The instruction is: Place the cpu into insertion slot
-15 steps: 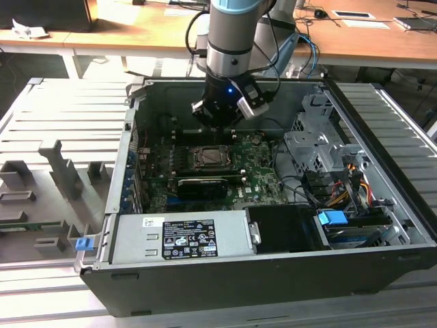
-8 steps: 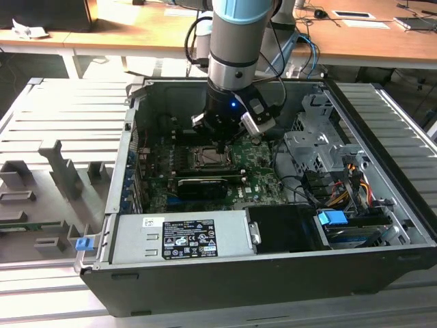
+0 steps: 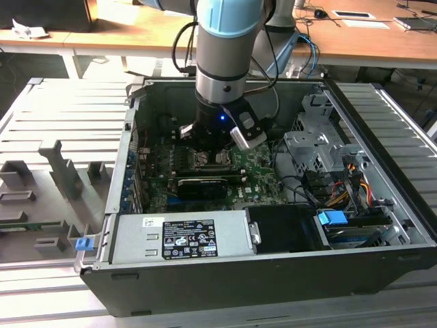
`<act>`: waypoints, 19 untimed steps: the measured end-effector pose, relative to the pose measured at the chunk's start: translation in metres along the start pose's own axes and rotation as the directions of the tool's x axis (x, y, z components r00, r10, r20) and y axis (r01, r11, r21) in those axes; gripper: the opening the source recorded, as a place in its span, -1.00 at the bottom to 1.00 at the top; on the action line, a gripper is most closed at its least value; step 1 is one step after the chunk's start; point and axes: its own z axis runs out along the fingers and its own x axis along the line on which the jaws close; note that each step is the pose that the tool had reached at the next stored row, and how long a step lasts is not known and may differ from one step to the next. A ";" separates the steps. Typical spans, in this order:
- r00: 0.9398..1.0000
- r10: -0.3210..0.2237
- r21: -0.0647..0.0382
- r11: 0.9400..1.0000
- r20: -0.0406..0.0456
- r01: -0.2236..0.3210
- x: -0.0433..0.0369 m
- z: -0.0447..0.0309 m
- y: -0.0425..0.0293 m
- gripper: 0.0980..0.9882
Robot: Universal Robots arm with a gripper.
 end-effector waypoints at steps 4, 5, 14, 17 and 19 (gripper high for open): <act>1.000 -0.004 -0.009 1.000 0.000 0.004 0.0047 0.0069 -0.0006 -0.98; 1.000 -0.005 -0.010 1.000 0.000 0.005 0.0050 0.0098 -0.0009 -0.98; 1.000 -0.020 -0.085 0.996 0.008 0.020 0.0166 0.0204 -0.0107 -0.98; 1.000 -0.021 -0.121 0.992 0.013 0.023 0.0206 0.0211 -0.0179 -0.98; 1.000 -0.022 -0.157 0.987 0.017 0.025 0.0252 0.0220 -0.0267 -0.98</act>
